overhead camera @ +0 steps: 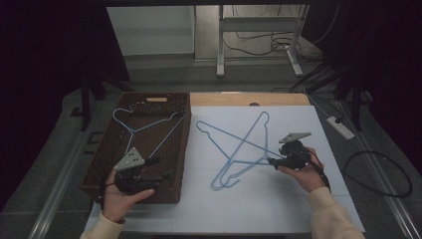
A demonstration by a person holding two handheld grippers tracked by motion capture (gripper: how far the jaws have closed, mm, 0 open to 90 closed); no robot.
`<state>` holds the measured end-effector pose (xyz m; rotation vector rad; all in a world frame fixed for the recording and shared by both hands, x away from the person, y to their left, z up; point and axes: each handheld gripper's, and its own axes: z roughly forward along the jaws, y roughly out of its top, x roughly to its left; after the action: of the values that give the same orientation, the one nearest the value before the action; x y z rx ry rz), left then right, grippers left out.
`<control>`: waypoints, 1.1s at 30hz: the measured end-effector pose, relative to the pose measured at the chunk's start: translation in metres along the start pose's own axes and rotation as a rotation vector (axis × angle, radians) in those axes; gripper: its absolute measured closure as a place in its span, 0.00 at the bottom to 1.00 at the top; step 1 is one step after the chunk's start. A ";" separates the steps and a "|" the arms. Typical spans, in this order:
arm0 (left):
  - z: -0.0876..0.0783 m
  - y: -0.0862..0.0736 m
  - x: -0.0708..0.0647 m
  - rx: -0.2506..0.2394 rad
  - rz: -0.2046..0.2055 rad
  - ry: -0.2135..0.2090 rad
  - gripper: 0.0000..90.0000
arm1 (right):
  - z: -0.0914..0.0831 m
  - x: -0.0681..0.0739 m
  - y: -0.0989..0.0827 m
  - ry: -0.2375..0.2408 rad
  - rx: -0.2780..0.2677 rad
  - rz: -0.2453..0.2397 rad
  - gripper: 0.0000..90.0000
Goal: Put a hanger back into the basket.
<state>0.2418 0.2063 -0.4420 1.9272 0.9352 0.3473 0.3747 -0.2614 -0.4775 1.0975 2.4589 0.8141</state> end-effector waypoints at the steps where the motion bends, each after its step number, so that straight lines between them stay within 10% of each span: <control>1: 0.000 0.000 0.000 0.000 0.001 0.001 0.36 | 0.002 -0.001 0.000 -0.001 0.002 0.002 0.44; 19: 0.002 -0.001 0.000 0.008 0.001 -0.001 0.36 | 0.005 -0.007 0.000 0.003 0.030 0.007 0.47; 33: 0.002 -0.001 0.000 0.008 0.002 -0.002 0.36 | 0.031 -0.011 0.013 0.031 0.158 -0.010 0.62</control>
<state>0.2425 0.2056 -0.4439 1.9359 0.9350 0.3433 0.4051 -0.2515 -0.4934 1.1324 2.5889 0.6477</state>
